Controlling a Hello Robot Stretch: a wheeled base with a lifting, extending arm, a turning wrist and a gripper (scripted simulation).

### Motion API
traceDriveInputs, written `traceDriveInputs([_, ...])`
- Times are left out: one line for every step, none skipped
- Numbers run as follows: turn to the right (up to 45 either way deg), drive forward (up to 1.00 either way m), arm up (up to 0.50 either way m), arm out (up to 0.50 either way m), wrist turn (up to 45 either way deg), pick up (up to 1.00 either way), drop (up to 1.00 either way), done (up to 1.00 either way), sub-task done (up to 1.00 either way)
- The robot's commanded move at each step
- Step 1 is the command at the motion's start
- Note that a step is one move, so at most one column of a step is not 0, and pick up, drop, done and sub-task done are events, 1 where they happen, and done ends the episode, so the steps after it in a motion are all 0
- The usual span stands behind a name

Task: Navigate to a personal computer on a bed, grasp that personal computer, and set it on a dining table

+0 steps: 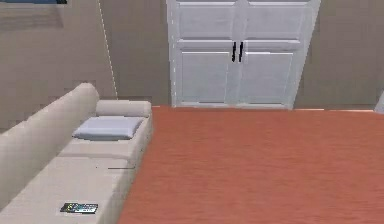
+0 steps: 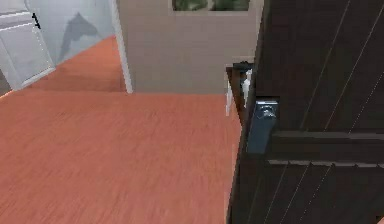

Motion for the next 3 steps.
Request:
traceDriveInputs([45.0, 0.0, 0.0, 0.0, 0.0, 0.0, 0.0, 0.0, 0.0])
traceDriveInputs([6.0, 0.0, 0.0, 0.0, 0.0, 0.0, 0.0, 0.0, 0.0])
traceDriveInputs([0.0, 0.6, 0.0, 0.0, 0.0, 0.0, 0.0, 0.0, 0.0])
